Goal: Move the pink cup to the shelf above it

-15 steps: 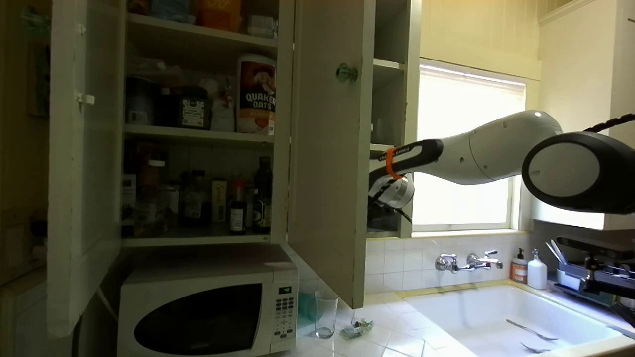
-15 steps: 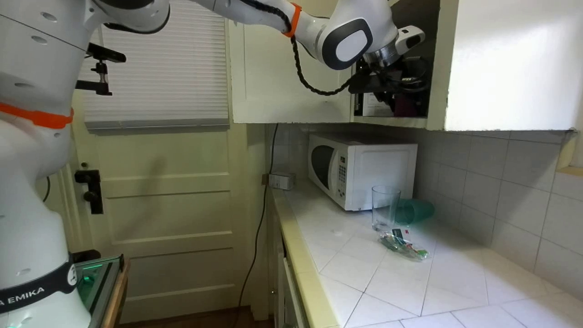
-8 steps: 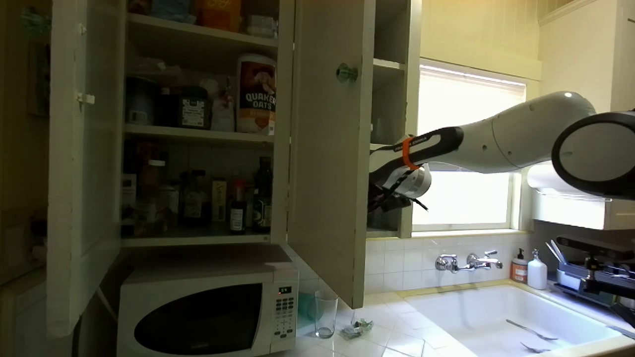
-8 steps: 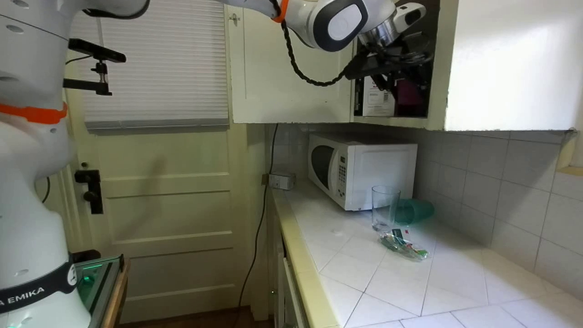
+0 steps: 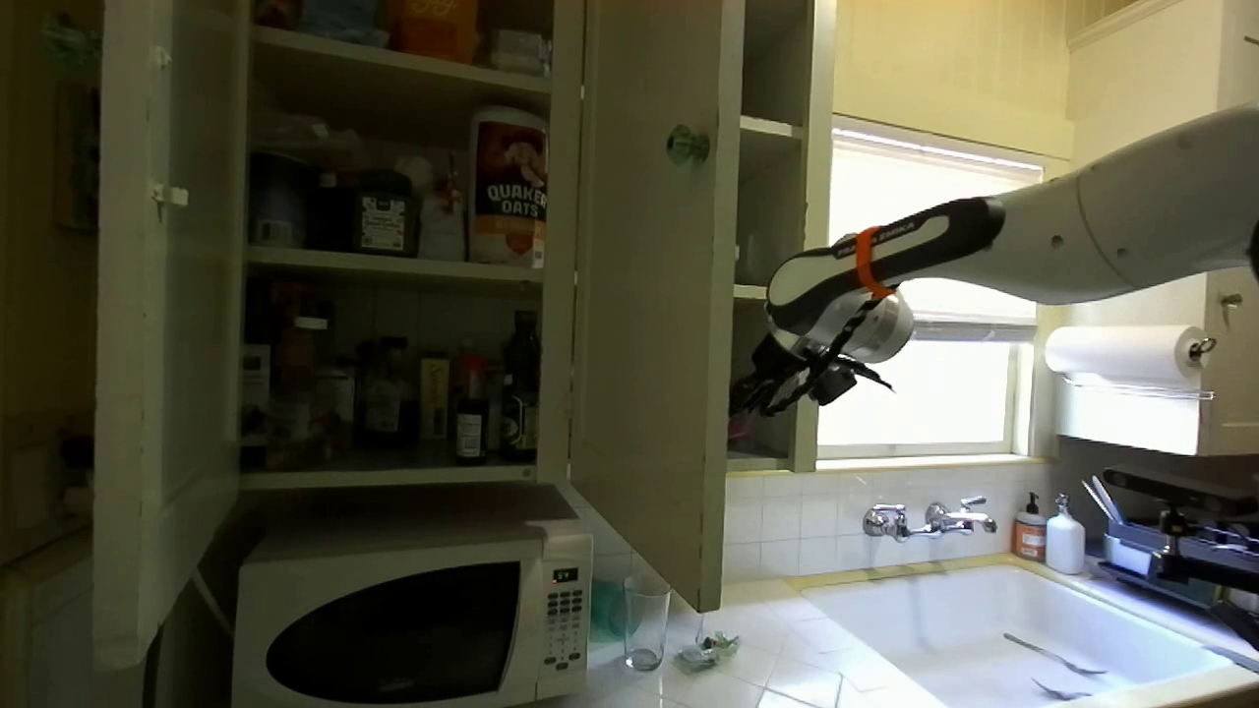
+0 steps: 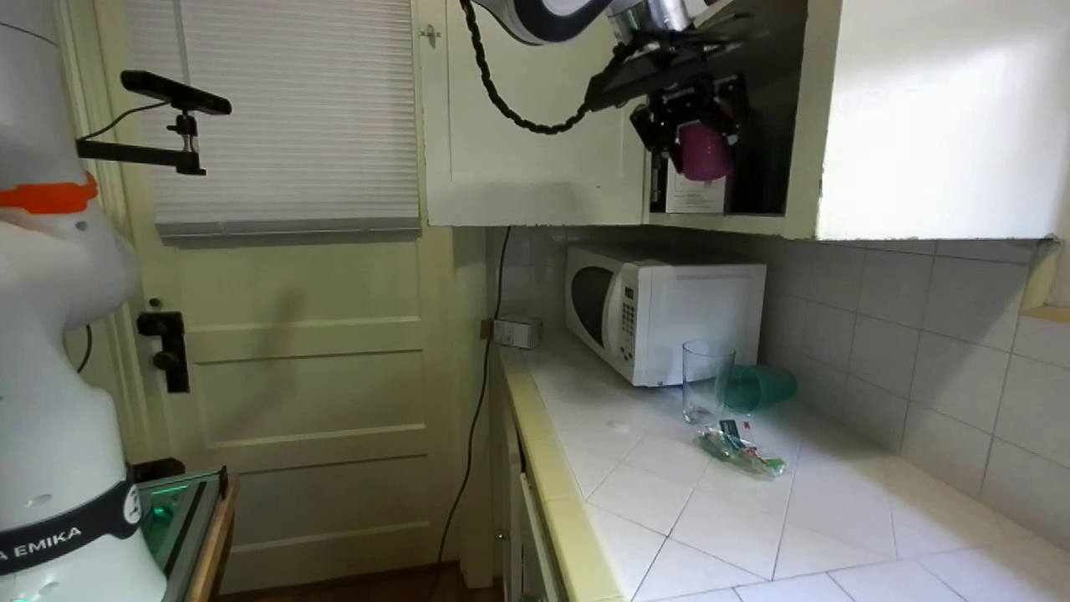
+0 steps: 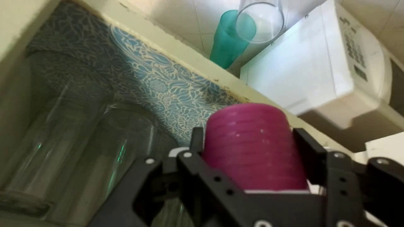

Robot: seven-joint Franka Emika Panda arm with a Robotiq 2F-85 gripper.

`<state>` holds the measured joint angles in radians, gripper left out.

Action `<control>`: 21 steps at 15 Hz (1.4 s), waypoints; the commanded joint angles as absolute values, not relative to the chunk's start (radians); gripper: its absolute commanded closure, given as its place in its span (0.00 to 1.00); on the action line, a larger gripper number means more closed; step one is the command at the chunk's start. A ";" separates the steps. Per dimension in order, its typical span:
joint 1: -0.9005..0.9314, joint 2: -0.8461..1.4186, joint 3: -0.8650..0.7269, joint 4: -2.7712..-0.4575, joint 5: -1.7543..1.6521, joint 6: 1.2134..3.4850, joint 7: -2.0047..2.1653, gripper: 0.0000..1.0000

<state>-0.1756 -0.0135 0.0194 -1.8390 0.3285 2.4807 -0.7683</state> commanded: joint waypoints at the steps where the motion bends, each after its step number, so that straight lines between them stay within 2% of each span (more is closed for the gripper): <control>1: -0.140 -0.233 -0.060 -1.995 0.366 2.391 -0.937 0.55; 8: -0.073 -0.459 -0.148 -2.012 0.298 2.251 -0.818 0.55; 13: -0.060 -0.357 -0.146 -1.815 0.262 2.234 -0.569 0.55; 17: -0.027 -0.201 -0.166 -1.572 0.258 2.100 -0.491 0.55; 18: -0.035 -0.291 -0.159 -1.710 0.251 2.183 -0.520 0.55; 19: -0.034 -0.264 -0.157 -1.674 0.254 2.174 -0.519 0.30; 21: -0.033 -0.257 -0.158 -1.674 0.255 2.175 -0.519 0.30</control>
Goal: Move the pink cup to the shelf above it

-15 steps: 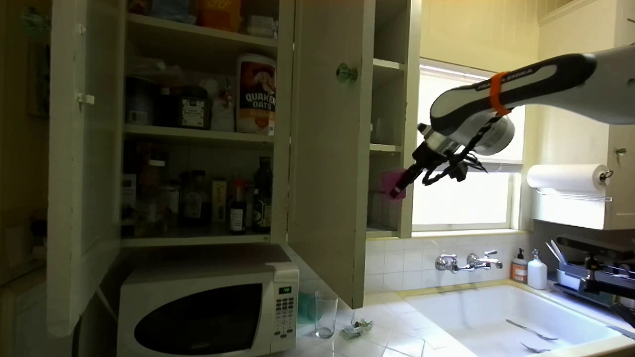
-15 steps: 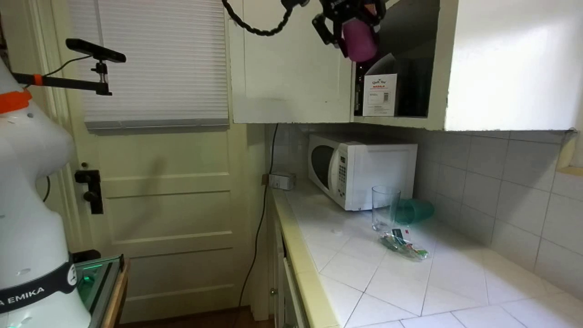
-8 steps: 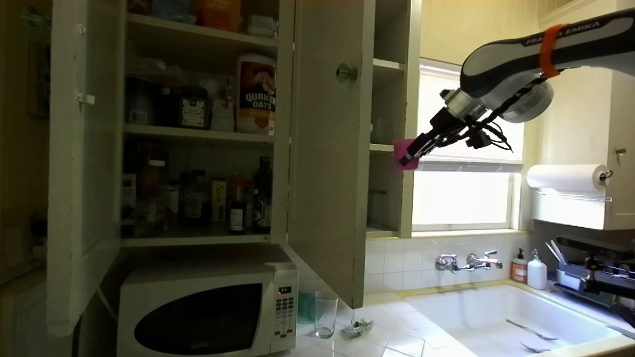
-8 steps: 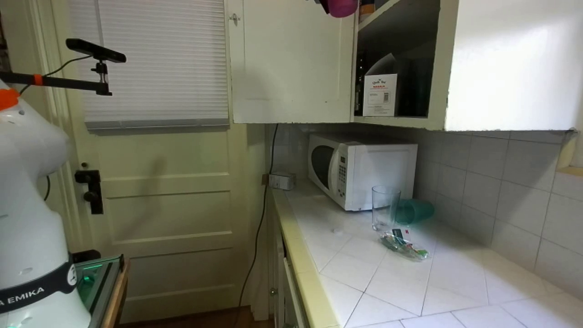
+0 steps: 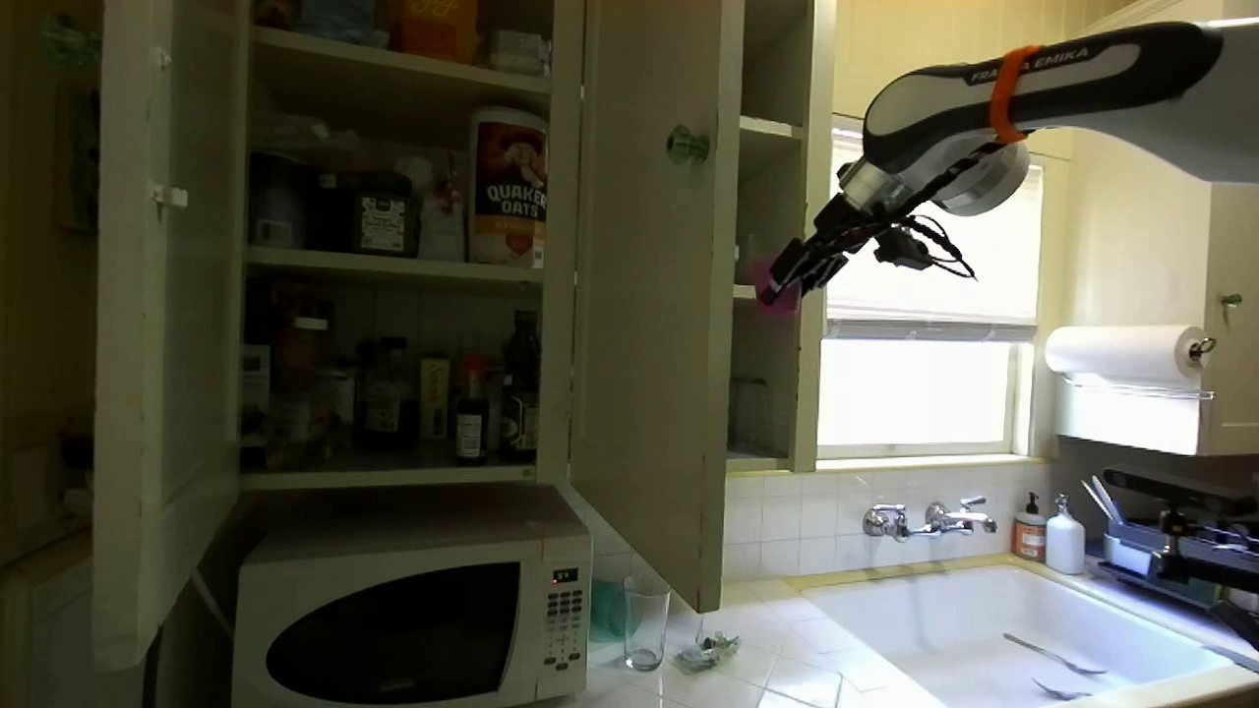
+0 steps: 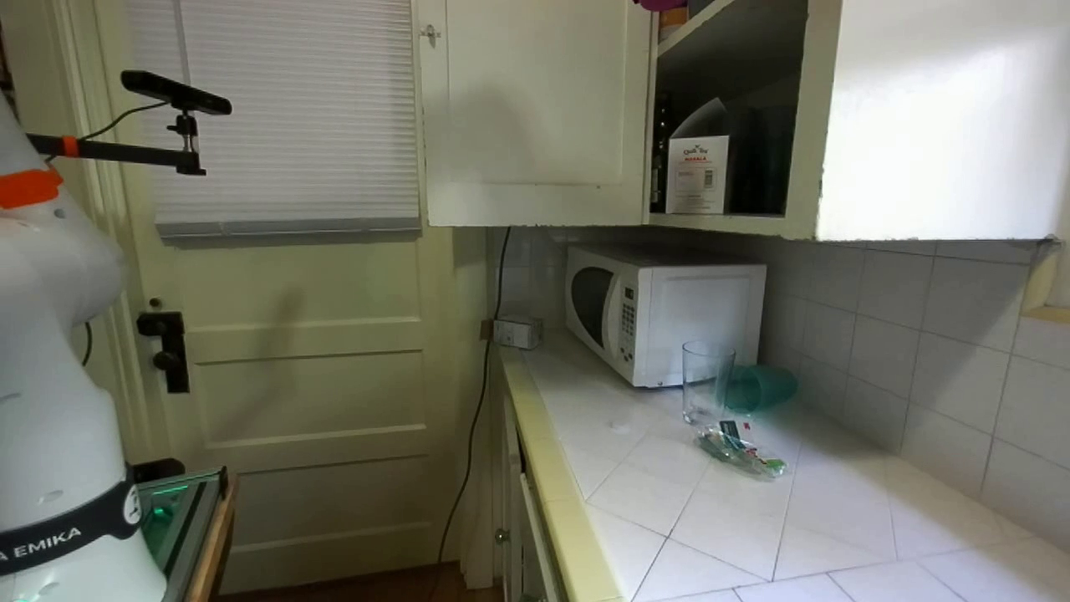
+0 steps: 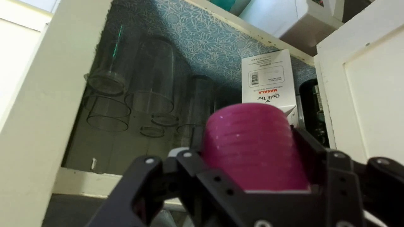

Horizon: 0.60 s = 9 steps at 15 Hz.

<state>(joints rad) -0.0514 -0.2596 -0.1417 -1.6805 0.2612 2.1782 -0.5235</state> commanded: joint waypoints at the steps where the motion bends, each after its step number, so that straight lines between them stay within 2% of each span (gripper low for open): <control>1: -0.033 -0.260 -0.159 -1.676 0.255 2.175 -0.519 0.30; 2: -0.032 -0.263 -0.161 -1.676 0.255 2.175 -0.519 0.55; 6: -0.026 -0.182 -0.147 -1.555 0.249 2.232 -0.465 0.55; 9: -0.033 -0.086 -0.137 -1.401 0.218 2.179 -0.419 0.55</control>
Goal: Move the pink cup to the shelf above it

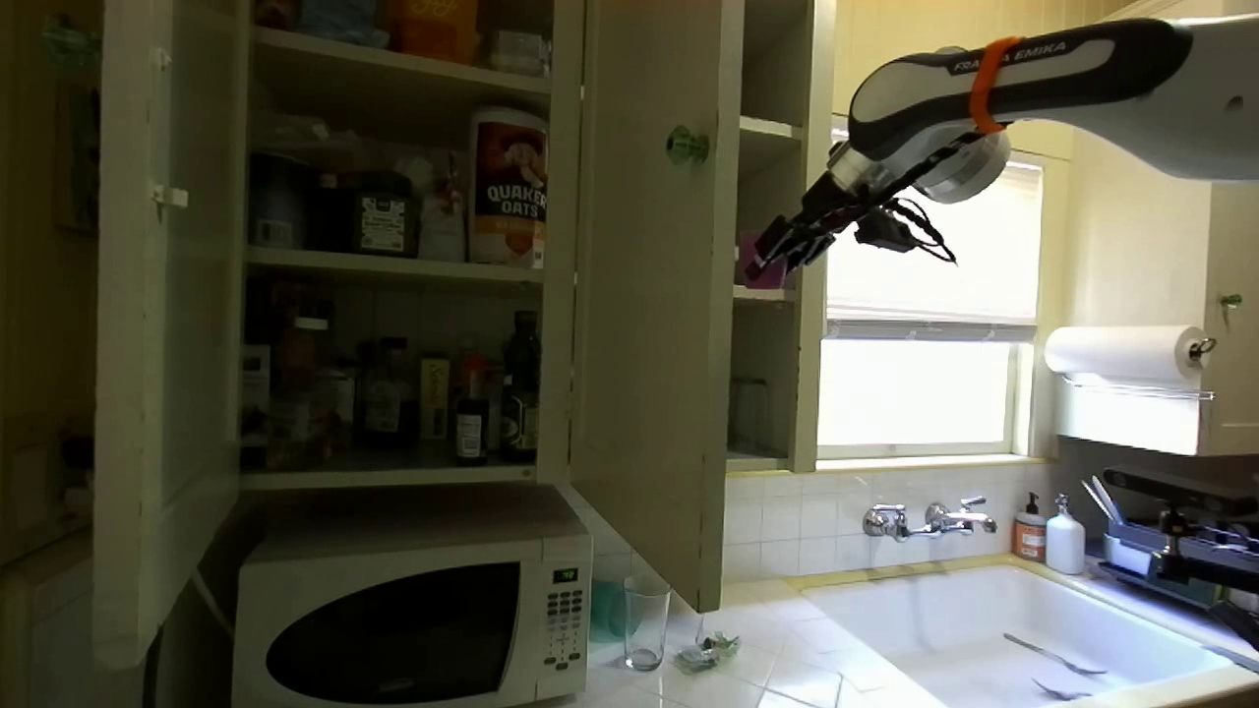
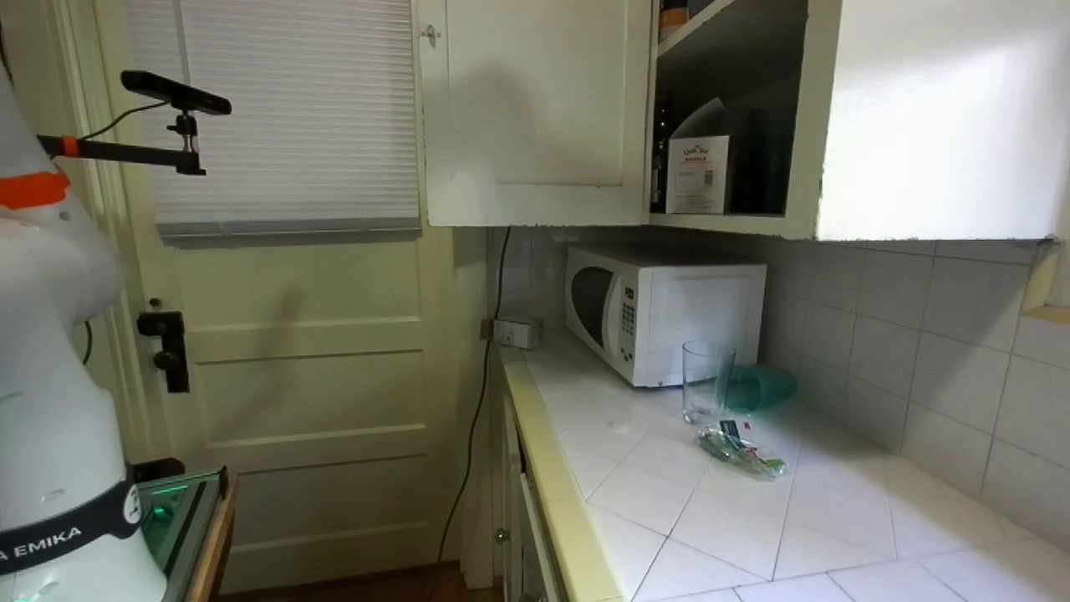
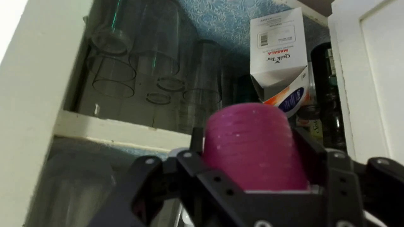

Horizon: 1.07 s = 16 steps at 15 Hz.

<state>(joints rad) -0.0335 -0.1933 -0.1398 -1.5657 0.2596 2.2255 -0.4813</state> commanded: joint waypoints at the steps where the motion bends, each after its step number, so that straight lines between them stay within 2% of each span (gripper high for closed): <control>1: -0.040 -0.055 -0.133 -1.338 0.199 2.156 -0.397 0.55; 7: -0.067 0.107 -0.122 -1.025 0.189 1.972 -0.340 0.55; 8: -0.047 0.028 -0.134 -1.163 0.189 2.048 -0.366 0.30; 10: -0.049 0.067 -0.134 -1.096 0.190 2.018 -0.358 0.30; 11: -0.049 0.079 -0.133 -1.079 0.190 2.015 -0.356 0.55; 16: -0.039 0.165 -0.123 -1.024 0.243 2.037 -0.301 0.55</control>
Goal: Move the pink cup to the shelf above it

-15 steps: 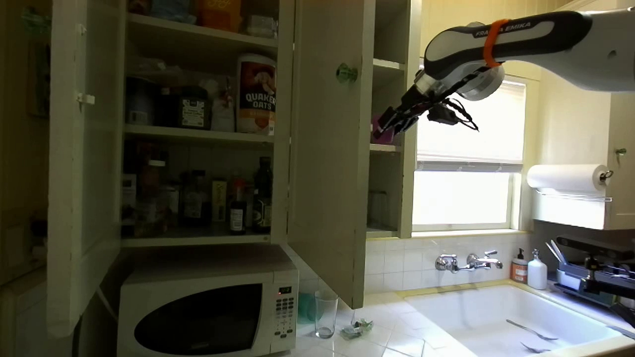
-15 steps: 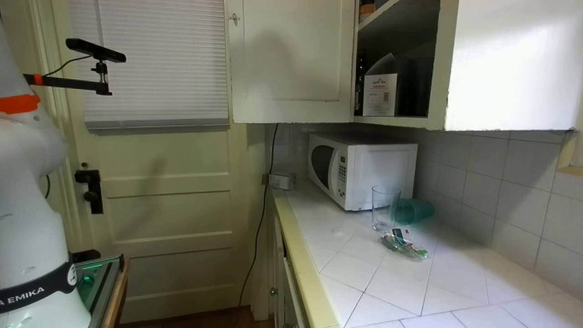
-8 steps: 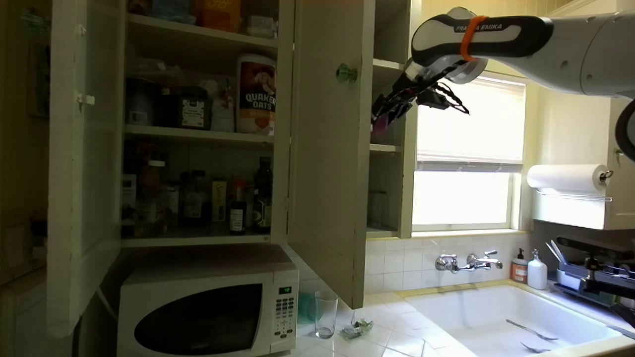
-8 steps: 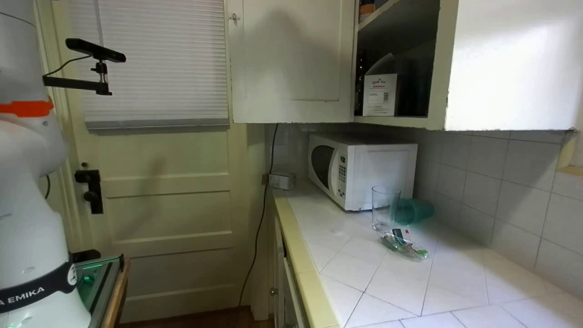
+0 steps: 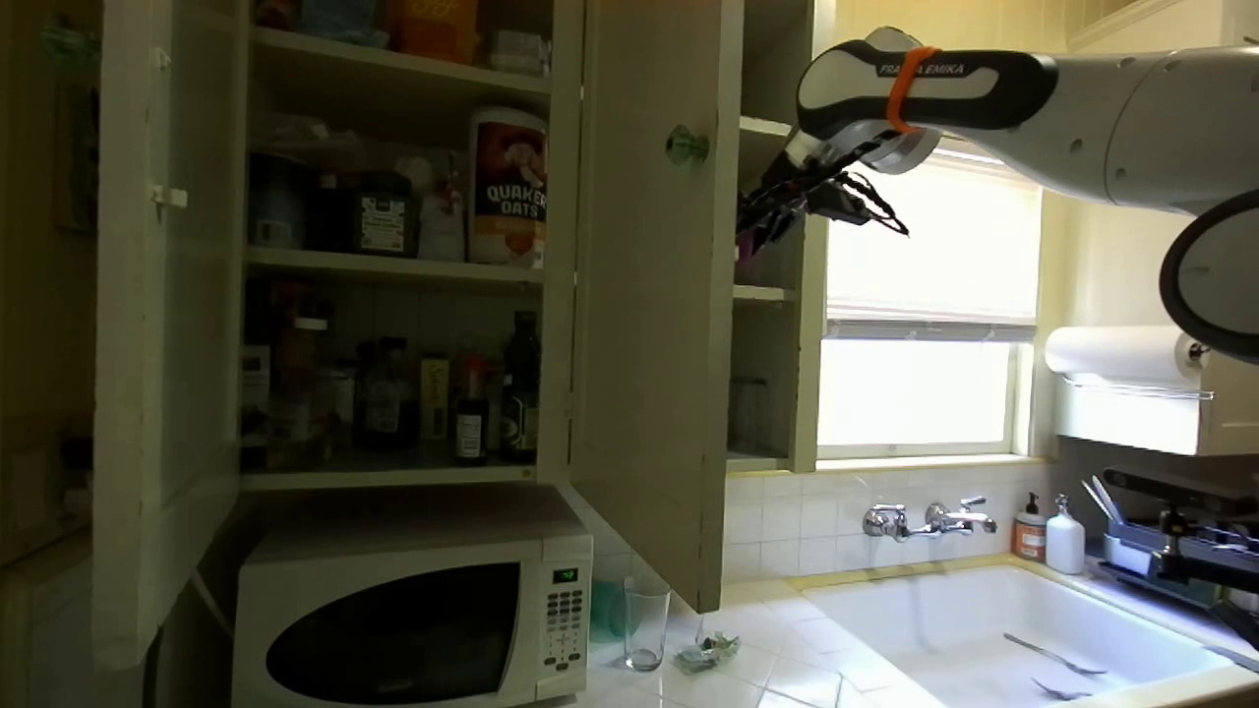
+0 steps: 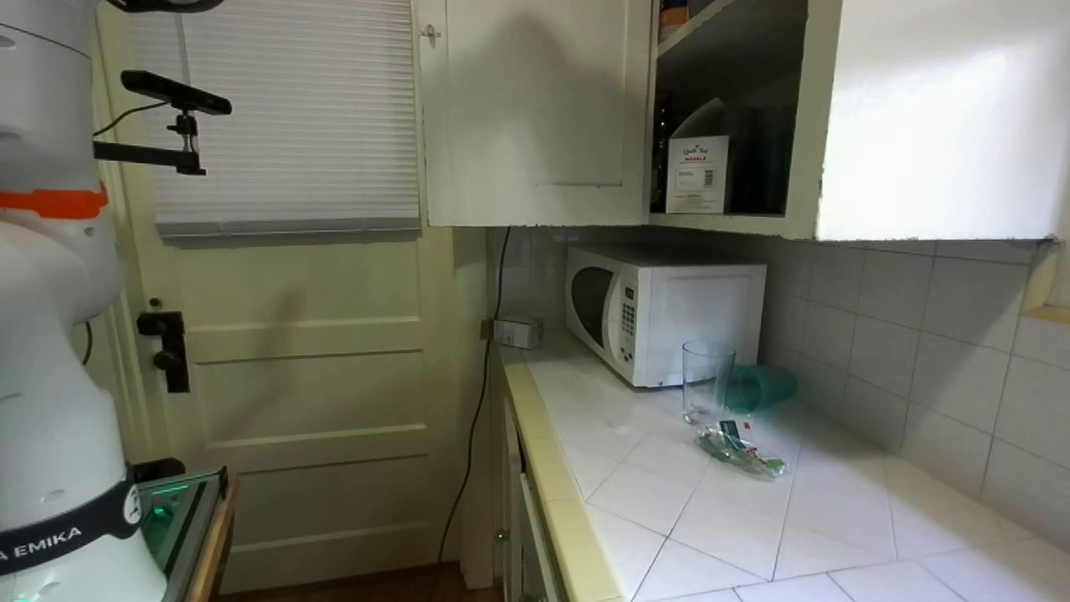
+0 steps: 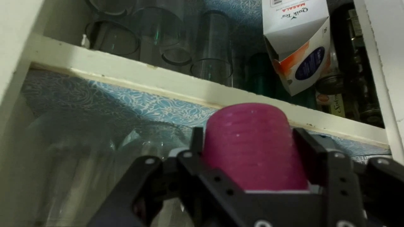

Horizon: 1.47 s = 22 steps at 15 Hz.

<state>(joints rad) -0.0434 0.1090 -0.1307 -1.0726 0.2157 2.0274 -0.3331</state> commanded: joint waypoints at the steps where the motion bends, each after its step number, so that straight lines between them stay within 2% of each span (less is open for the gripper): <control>1: -0.037 0.184 -0.122 -1.006 0.246 2.041 -0.295 0.55; 6: -0.037 0.270 -0.119 -0.881 0.236 2.087 -0.256 0.55; 12: -0.032 0.343 -0.128 -0.765 0.196 2.026 -0.199 0.55; 22: -0.037 0.419 -0.144 -0.671 0.194 1.985 -0.144 0.55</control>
<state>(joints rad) -0.0372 0.3862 -0.1343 -0.7427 0.2126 2.0399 -0.1757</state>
